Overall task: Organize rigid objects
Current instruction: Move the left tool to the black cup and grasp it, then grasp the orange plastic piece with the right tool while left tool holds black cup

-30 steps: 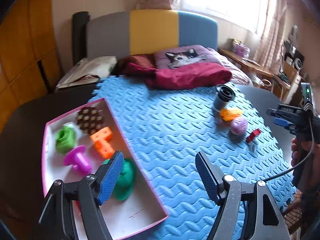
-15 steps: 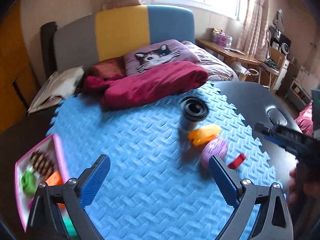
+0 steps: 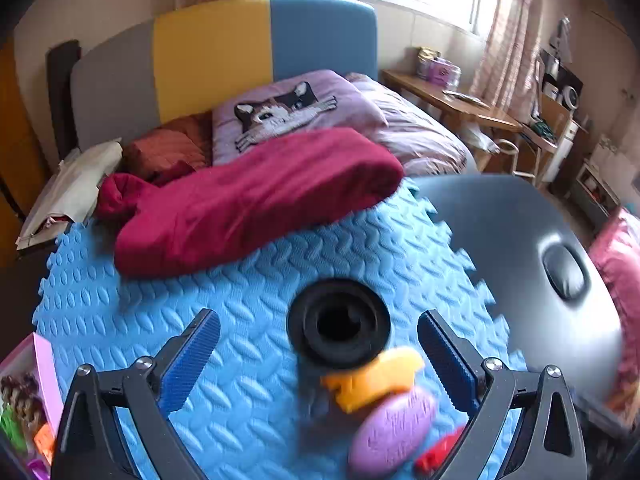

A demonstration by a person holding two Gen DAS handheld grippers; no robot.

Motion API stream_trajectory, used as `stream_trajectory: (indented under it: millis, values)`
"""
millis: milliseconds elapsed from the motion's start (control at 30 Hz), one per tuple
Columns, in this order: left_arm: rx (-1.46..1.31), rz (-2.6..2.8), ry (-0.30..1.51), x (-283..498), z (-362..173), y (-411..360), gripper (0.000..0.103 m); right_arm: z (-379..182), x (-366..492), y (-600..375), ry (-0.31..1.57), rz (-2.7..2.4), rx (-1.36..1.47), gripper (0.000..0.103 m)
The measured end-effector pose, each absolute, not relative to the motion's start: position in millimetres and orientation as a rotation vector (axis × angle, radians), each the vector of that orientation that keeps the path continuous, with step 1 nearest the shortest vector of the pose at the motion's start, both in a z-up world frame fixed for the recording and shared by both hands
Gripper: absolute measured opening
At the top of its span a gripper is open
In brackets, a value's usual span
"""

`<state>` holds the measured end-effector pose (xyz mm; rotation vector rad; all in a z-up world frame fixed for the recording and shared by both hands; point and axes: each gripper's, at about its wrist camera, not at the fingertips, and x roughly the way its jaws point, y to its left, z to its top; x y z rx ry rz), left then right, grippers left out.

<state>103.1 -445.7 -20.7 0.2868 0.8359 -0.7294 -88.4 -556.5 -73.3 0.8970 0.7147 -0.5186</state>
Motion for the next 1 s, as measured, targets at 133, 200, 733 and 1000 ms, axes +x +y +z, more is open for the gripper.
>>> stream_trajectory:
  millis: [133,200,733,1000]
  values:
    - [0.330,-0.734,0.869,116.6,-33.2,-466.7,0.091,-74.6,-86.5,-554.8,0.724,-0.505,0.896,0.046]
    - [0.305,-0.768,0.925,122.2,-41.0,-468.9,0.058,-75.2,-85.6,-554.2,0.729,-0.501,0.895,0.046]
    - [0.248,-0.809,0.843,56.4,-20.0,-360.4,0.057,-80.3,-86.8,-557.3,0.742,-0.525,0.909,0.046]
    - [0.243,-0.869,0.850,4.4,-24.0,-295.1,0.057,-79.0,-80.4,-550.7,0.747,-0.479,0.885,0.046]
